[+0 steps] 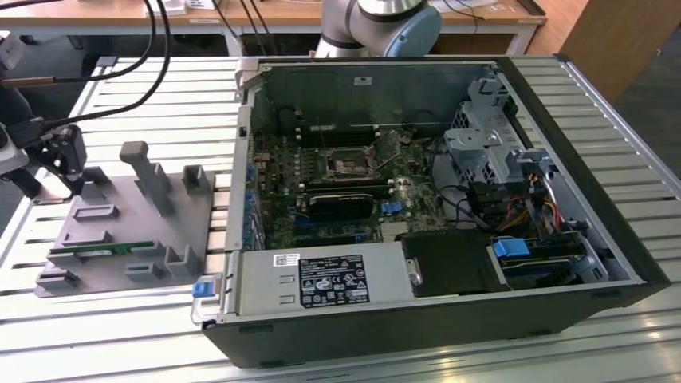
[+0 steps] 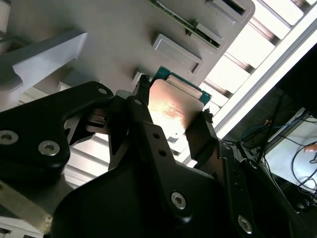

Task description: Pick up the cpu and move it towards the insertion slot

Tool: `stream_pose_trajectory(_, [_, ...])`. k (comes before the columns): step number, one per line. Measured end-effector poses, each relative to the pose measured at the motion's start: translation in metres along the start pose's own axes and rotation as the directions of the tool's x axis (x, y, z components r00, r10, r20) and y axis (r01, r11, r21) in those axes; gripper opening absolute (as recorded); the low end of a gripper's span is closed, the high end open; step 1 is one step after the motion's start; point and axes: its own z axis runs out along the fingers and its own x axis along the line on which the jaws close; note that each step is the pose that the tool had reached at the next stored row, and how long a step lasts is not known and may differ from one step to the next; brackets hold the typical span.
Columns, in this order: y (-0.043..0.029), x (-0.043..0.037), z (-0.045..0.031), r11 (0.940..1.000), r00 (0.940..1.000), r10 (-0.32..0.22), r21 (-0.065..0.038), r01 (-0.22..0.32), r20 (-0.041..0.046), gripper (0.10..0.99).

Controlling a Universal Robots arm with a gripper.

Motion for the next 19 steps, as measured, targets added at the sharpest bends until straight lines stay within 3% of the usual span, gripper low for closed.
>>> stream_pose_trajectory(12, [0.0007, 0.0, -0.0165, 1.0, 1.0, 0.0, 0.0, 0.0, 0.0001, 0.541])
stream_pose_trajectory(19, [0.0008, 0.0, -0.0225, 1.0, 1.0, 0.0, 0.0, 0.0, 0.0001, 0.541])
